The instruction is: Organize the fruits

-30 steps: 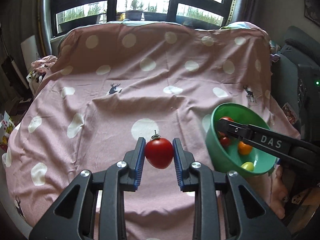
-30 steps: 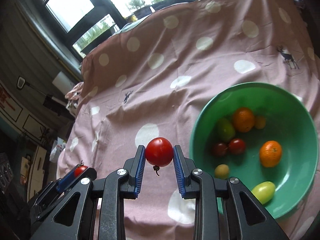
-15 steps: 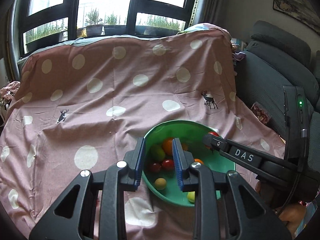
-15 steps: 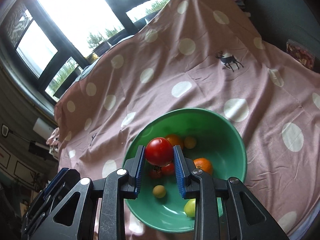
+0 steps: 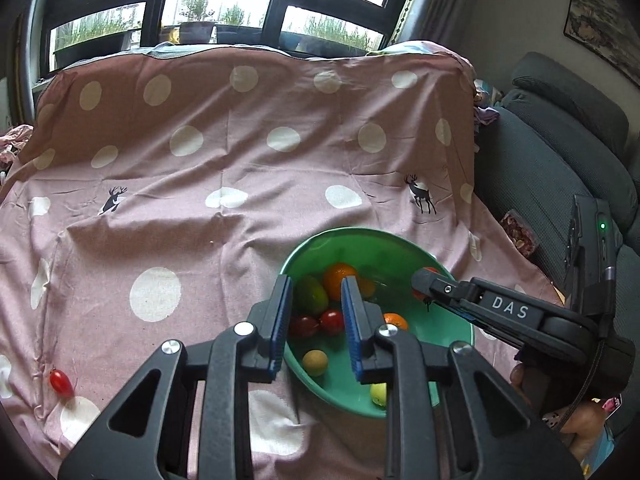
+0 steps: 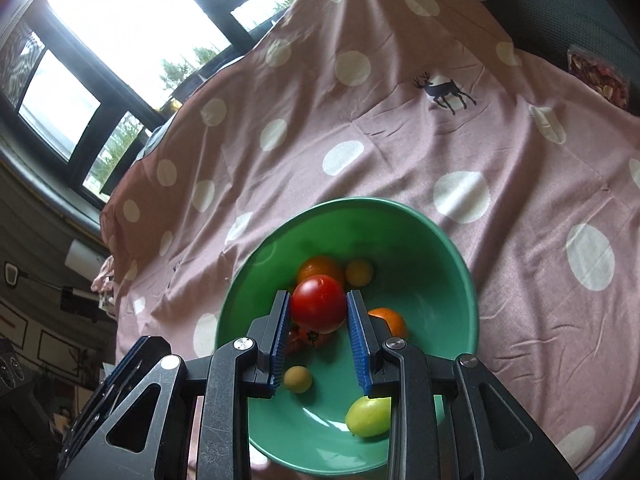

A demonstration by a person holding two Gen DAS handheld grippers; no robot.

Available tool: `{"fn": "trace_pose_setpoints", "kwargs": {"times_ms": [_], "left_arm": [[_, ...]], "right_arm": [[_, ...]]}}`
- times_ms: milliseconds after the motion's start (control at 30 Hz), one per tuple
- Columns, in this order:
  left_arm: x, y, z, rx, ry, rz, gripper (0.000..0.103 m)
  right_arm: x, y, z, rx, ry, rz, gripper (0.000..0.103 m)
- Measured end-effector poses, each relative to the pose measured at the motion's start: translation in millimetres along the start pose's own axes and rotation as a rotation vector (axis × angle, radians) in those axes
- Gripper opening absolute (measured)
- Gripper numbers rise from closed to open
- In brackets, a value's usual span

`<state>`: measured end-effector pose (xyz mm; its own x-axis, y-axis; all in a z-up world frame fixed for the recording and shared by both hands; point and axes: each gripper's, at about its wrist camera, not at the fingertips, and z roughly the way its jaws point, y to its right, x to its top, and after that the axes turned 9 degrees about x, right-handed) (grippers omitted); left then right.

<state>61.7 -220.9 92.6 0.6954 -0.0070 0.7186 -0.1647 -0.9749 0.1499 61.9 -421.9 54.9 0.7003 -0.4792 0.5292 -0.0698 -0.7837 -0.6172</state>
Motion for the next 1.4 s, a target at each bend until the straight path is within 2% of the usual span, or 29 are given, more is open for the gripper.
{"fn": "trace_pose_setpoints", "kwargs": {"times_ms": [33,267,433,567,667,767,800,833,867,933,1033,1100,1167,1400], "left_arm": [[0.6,-1.4,-0.1,-0.008,-0.007,0.005,0.023],[-8.5,-15.1,-7.0,-0.01,-0.007,-0.011,0.023],[-12.0,-40.8,-9.8,0.028,-0.036,-0.038,0.023],[-15.1,-38.5,-10.4,0.012,-0.036,-0.033,0.023],[-16.6,-27.9,-7.8,-0.025,-0.047,-0.003,0.024],[-17.7,-15.0,-4.2,-0.031,-0.049,0.029,0.027],[-18.1,-11.6,-2.9,-0.033,-0.052,0.034,0.029],[-18.5,-8.8,-1.9,-0.035,-0.052,0.038,0.037],[-18.3,-7.5,-1.0,-0.038,-0.051,0.036,0.051],[-19.0,-5.6,-0.8,-0.05,-0.047,0.026,0.065],[-18.7,-1.3,-0.7,-0.058,-0.051,0.037,0.073],[-19.4,2.6,-0.8,-0.045,-0.051,0.054,0.079],[-20.7,6.6,-0.7,-0.034,-0.053,0.066,0.086],[-25.6,13.6,1.1,-0.061,-0.063,0.082,0.087]], "right_arm": [[-0.1,-1.0,-0.4,0.014,0.008,0.006,0.03],[-3.1,-6.1,6.0,-0.042,-0.027,-0.019,0.03],[-5.6,-22.4,5.6,0.021,-0.03,-0.07,0.03],[-7.2,-23.5,9.2,-0.092,-0.02,-0.086,0.03],[-6.0,-18.4,12.2,-0.117,-0.028,-0.077,0.03],[-5.6,-14.4,14.5,-0.183,-0.037,-0.079,0.03],[-5.3,-13.9,14.8,-0.199,-0.041,-0.08,0.03],[-5.0,-12.9,14.5,-0.201,-0.043,-0.076,0.032],[-4.7,-11.9,13.9,-0.195,-0.045,-0.07,0.037],[-5.0,-11.3,13.0,-0.192,-0.047,-0.068,0.061],[-4.6,-13.1,8.1,-0.194,-0.025,-0.071,0.063],[-3.7,-12.9,5.7,-0.195,-0.02,-0.068,0.069],[-3.2,-12.7,5.6,-0.196,-0.016,-0.065,0.07],[-1.1,-7.6,2.5,-0.205,-0.014,-0.041,0.072]]}}
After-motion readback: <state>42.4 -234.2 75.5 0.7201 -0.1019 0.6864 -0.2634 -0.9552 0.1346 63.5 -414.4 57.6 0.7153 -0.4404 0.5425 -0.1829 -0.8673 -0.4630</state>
